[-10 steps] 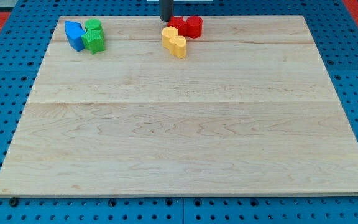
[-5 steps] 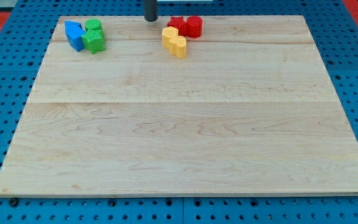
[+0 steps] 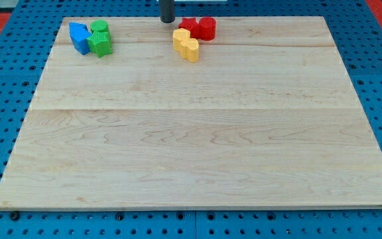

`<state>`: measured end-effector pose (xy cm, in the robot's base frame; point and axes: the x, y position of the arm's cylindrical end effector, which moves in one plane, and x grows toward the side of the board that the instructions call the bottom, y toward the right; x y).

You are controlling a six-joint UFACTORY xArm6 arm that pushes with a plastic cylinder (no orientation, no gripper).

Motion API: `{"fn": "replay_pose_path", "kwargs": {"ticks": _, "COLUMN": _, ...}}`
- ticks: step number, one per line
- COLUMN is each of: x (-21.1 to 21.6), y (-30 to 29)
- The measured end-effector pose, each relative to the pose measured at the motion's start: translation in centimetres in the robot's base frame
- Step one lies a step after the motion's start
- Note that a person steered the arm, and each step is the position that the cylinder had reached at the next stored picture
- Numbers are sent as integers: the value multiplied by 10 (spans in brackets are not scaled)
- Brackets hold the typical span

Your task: Move the green star to the bottom right

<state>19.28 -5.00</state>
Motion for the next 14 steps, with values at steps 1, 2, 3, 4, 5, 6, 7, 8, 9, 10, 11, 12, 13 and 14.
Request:
{"fn": "replay_pose_path", "kwargs": {"ticks": 1, "x": 0, "y": 1}}
{"fn": "replay_pose_path", "kwargs": {"ticks": 2, "x": -1, "y": 1}}
{"fn": "replay_pose_path", "kwargs": {"ticks": 3, "x": 0, "y": -18}}
{"fn": "replay_pose_path", "kwargs": {"ticks": 4, "x": -1, "y": -31}}
{"fn": "replay_pose_path", "kwargs": {"ticks": 5, "x": -1, "y": -51}}
{"fn": "replay_pose_path", "kwargs": {"ticks": 6, "x": 0, "y": -68}}
{"fn": "replay_pose_path", "kwargs": {"ticks": 7, "x": -1, "y": -103}}
{"fn": "replay_pose_path", "kwargs": {"ticks": 8, "x": -2, "y": -142}}
{"fn": "replay_pose_path", "kwargs": {"ticks": 9, "x": 14, "y": -163}}
{"fn": "replay_pose_path", "kwargs": {"ticks": 10, "x": 41, "y": -165}}
{"fn": "replay_pose_path", "kwargs": {"ticks": 11, "x": 55, "y": -165}}
{"fn": "replay_pose_path", "kwargs": {"ticks": 12, "x": 61, "y": -165}}
{"fn": "replay_pose_path", "kwargs": {"ticks": 13, "x": 71, "y": -152}}
{"fn": "replay_pose_path", "kwargs": {"ticks": 14, "x": 95, "y": -119}}
